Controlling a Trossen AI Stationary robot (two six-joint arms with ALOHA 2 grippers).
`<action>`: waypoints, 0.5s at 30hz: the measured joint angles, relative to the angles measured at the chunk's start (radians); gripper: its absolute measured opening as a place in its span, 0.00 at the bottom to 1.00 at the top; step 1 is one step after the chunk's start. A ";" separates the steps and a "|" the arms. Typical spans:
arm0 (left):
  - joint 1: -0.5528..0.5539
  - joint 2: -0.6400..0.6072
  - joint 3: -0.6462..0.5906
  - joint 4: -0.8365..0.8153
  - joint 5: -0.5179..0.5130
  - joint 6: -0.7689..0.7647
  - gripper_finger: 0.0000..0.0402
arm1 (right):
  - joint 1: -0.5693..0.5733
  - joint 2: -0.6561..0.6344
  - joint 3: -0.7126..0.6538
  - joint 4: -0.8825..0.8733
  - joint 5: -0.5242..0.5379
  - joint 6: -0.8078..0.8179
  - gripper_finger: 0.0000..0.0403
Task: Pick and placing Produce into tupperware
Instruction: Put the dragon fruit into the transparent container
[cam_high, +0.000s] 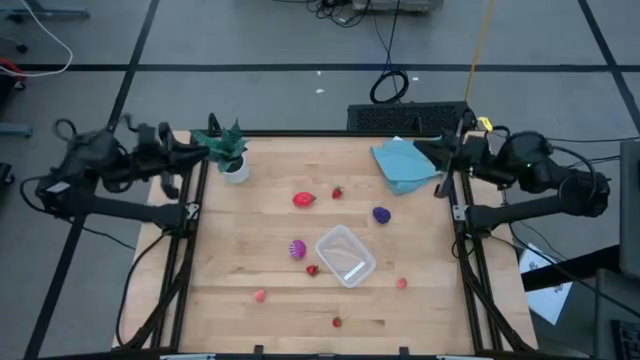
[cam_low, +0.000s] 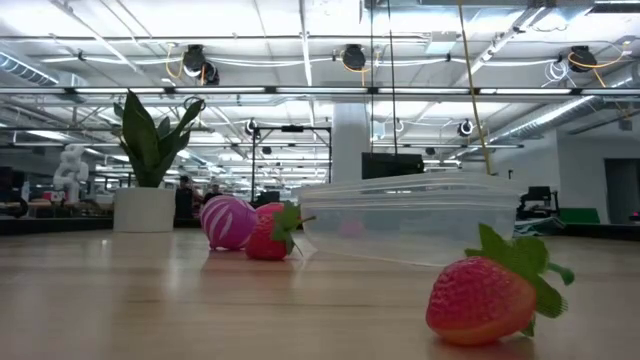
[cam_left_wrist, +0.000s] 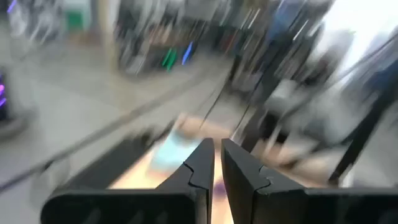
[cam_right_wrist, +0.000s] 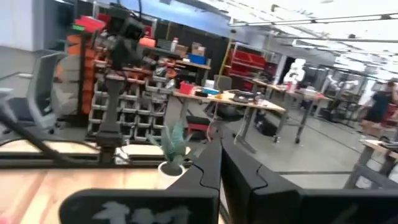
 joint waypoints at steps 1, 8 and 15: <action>0.000 0.031 0.034 -0.089 -0.022 -0.009 0.08 | 0.000 0.002 0.000 0.005 0.001 -0.010 0.00; 0.000 0.148 0.064 -0.284 -0.119 -0.029 0.08 | 0.000 0.003 -0.007 0.046 0.001 -0.183 0.00; 0.000 0.259 0.033 -0.258 -0.207 -0.034 0.08 | 0.003 0.006 -0.009 0.017 -0.061 0.027 0.00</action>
